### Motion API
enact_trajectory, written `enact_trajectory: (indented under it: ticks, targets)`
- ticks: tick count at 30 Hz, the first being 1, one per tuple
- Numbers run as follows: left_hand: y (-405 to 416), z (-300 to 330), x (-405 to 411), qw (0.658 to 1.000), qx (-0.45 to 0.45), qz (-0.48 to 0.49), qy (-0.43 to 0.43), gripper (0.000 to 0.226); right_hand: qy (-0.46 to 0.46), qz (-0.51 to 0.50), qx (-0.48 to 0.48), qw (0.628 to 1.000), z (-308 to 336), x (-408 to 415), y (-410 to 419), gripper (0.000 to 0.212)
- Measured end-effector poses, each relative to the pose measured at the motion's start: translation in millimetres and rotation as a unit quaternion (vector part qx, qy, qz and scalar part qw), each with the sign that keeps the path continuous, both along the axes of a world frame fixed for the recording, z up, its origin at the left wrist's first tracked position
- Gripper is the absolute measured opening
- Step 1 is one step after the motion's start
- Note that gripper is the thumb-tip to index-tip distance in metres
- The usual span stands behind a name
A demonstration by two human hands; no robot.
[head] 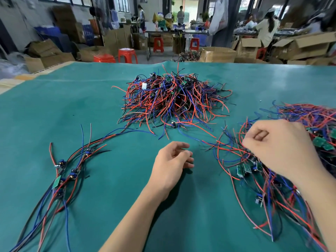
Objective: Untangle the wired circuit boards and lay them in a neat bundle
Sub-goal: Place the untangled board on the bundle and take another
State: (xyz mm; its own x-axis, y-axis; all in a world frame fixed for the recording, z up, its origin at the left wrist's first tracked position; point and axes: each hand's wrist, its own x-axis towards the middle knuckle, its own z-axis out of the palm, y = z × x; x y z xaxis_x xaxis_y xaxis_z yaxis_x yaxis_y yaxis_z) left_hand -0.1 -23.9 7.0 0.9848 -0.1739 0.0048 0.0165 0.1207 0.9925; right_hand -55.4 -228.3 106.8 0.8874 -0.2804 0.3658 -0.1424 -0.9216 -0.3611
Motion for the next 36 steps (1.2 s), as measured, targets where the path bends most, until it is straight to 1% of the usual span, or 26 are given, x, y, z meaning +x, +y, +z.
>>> enact_trajectory:
  ticks: [2, 4, 6, 8, 9, 10, 11, 12, 13, 14, 16, 17, 18, 19, 20, 22, 23, 24, 25, 28, 30, 31, 33, 36]
  targets:
    - [0.9, -0.3, 0.1, 1.000, 0.007, 0.000, 0.002, 0.015, 0.075, -0.027, -0.015, 0.997, 11.3, 9.4, -4.0, 0.014]
    - [1.7, -1.1, 1.0, 1.000, 0.000, -0.003, 0.004, 0.016, 0.123, -0.002, -0.031, 0.992, 19.6, 10.0, -2.4, 0.011]
    - [0.6, -1.3, 1.6, 1.000, -0.002, 0.001, 0.003, 0.016, 0.104, 0.071, -0.014, 0.992, 22.6, 2.8, 9.2, 0.007]
    - [-0.7, -1.0, 1.7, 0.999, -0.014, 0.028, 0.005, 0.014, 0.082, 0.167, 0.017, 0.982, 18.4, -9.4, 30.1, 0.008]
    - [-1.7, -0.6, 1.6, 0.998, -0.024, 0.050, 0.007, 0.014, 0.097, 0.210, 0.030, 0.972, 13.5, -14.0, 39.0, 0.007]
    - [-2.5, -0.9, 1.9, 0.997, -0.025, 0.073, 0.004, 0.014, 0.133, 0.248, 0.032, 0.959, 6.5, -15.6, 45.5, 0.003]
    - [-2.5, -1.3, 2.0, 0.995, -0.004, 0.097, -0.009, 0.014, 0.188, 0.280, 0.021, 0.941, 0.3, -14.0, 51.7, 0.003]
    - [-2.0, -1.8, 1.8, 0.992, 0.035, 0.118, -0.032, 0.013, 0.243, 0.303, 0.006, 0.922, -4.9, -8.8, 56.4, 0.007]
    - [-1.4, -2.1, 0.9, 0.986, 0.077, 0.131, -0.061, 0.012, 0.268, 0.311, -0.007, 0.912, -8.5, 1.2, 58.6, 0.013]
    - [-1.0, -1.9, -0.7, 0.981, 0.111, 0.134, -0.090, 0.013, 0.250, 0.304, 0.003, 0.919, -12.6, 16.5, 58.7, 0.016]
    - [-1.7, -1.3, -4.4, 0.971, 0.159, 0.127, -0.127, 0.021, 0.134, 0.246, 0.029, 0.959, -17.9, 57.5, 55.8, 0.014]
    - [-1.6, -0.8, -5.5, 0.966, 0.180, 0.127, -0.136, 0.024, 0.090, 0.210, 0.016, 0.973, -19.2, 79.2, 55.0, 0.015]
    - [-1.2, 0.0, -5.5, 0.961, 0.196, 0.133, -0.139, 0.025, 0.077, 0.177, -0.013, 0.981, -21.4, 99.0, 54.7, 0.023]
    - [-0.2, 0.7, -4.7, 0.959, 0.202, 0.144, -0.135, 0.024, 0.100, 0.150, -0.046, 0.983, -23.9, 115.4, 54.8, 0.031]
    - [1.0, 0.3, -3.2, 0.959, 0.201, 0.153, -0.128, 0.022, 0.129, 0.134, -0.061, 0.981, -27.7, 127.9, 55.0, 0.032]
    - [3.0, -0.4, -0.9, 0.957, 0.206, 0.164, -0.120, 0.018, 0.159, 0.132, -0.054, 0.977, -32.3, 140.8, 58.8, 0.013]
    - [3.3, -0.7, 0.2, 0.957, 0.208, 0.166, -0.118, 0.017, 0.150, 0.147, -0.034, 0.977, -31.7, 142.5, 59.8, 0.016]
    - [3.2, -1.3, 1.5, 0.957, 0.204, 0.169, -0.115, 0.016, 0.134, 0.160, 0.001, 0.978, -29.8, 143.3, 59.5, 0.023]
    - [3.2, -1.9, 2.7, 0.959, 0.193, 0.175, -0.109, 0.014, 0.117, 0.162, 0.044, 0.979, -25.3, 140.4, 61.1, 0.026]
    - [3.6, -0.9, 4.7, 0.974, 0.116, 0.183, -0.073, 0.010, 0.034, 0.154, 0.202, 0.967, -17.6, 114.2, 62.2, 0.019]
    - [3.8, 2.8, 3.7, 0.984, 0.041, 0.171, -0.041, 0.020, -0.028, 0.150, 0.266, 0.952, -25.3, 81.5, 66.8, 0.013]
    - [4.1, 4.4, 3.3, 0.986, 0.014, 0.161, -0.029, 0.027, -0.046, 0.159, 0.268, 0.949, -32.5, 63.8, 71.3, 0.014]
    - [5.0, 7.7, 1.7, 0.989, 0.000, 0.145, -0.019, 0.037, -0.064, 0.178, 0.234, 0.954, -48.6, 33.1, 80.3, 0.020]
    - [6.0, 9.8, 1.2, 0.992, -0.008, 0.129, -0.008, 0.034, -0.073, 0.198, 0.191, 0.959, -69.9, 17.8, 84.8, 0.022]
